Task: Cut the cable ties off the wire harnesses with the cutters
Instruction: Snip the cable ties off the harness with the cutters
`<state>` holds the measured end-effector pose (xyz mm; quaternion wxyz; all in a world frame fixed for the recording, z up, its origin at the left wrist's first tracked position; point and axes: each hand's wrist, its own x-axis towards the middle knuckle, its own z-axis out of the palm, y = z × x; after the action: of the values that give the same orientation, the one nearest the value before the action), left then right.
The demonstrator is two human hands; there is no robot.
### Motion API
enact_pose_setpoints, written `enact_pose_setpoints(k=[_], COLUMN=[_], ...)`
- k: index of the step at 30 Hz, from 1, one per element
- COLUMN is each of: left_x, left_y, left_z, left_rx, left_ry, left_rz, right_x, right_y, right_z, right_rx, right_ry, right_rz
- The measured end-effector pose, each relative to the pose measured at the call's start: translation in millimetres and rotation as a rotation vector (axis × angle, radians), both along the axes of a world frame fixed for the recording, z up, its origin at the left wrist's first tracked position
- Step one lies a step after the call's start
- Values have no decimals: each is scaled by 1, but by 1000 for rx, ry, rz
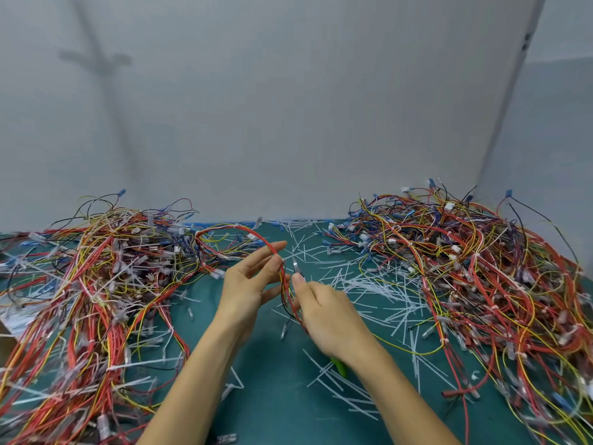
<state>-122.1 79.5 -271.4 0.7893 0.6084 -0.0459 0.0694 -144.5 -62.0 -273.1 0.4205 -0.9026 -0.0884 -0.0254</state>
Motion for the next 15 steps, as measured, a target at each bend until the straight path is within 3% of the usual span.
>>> enact_pose_setpoints(k=[15], left_x=[-4], left_y=[2], left_z=[3], left_rx=[22], left_ry=[24], left_rz=[-95], right_x=[5], right_y=[-4], right_z=[-3], right_rx=[79], right_ry=[68], right_rz=[71])
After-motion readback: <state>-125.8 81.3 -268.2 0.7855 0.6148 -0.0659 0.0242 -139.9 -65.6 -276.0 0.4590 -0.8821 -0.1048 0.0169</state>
